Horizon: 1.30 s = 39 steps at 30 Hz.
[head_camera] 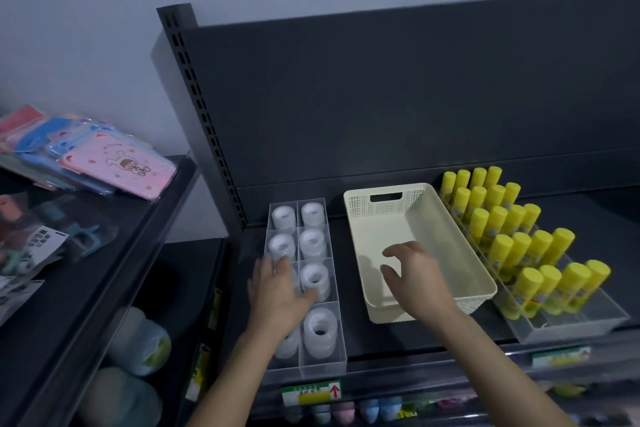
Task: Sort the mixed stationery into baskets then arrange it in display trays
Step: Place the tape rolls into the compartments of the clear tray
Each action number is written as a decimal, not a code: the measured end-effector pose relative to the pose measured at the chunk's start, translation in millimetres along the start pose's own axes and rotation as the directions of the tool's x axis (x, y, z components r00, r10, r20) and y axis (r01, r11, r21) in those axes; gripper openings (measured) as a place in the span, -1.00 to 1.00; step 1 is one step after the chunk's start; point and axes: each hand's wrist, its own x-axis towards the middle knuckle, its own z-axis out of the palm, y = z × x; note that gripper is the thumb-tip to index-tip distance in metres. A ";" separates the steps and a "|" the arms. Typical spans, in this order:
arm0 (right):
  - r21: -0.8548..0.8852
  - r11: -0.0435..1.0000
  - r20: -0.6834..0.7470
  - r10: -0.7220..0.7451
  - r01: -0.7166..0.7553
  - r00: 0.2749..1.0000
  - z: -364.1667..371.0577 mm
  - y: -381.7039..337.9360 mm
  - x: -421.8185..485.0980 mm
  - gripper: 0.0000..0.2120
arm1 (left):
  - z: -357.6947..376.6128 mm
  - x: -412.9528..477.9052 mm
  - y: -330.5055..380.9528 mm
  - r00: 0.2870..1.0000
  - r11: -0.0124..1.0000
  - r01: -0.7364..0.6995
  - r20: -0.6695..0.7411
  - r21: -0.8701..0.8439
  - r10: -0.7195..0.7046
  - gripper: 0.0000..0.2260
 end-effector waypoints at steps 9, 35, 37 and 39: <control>-0.051 0.997 -0.075 0.060 -0.064 0.995 -29.9 42.6 25.3 -0.72 | 33.6 39.2 88.9 0.992 0.962 -0.127 -0.002 -0.242 0.130 -0.57; -0.126 0.965 -0.130 0.213 -0.229 0.968 -53.5 58.9 57.4 -0.76 | 19.0 53.0 133.1 0.995 0.944 0.077 -0.034 -0.320 -0.092 -0.73; -0.066 0.974 -0.148 0.206 -0.217 0.967 -63.8 47.0 42.8 -0.76 | 0.4 40.2 134.4 0.996 0.939 0.034 -0.065 -0.344 -0.060 -0.72; -0.016 0.979 -0.178 0.199 -0.205 0.964 -74.6 35.7 25.6 -0.75 | -15.2 24.9 136.8 0.996 0.923 0.003 -0.083 -0.384 -0.038 -0.70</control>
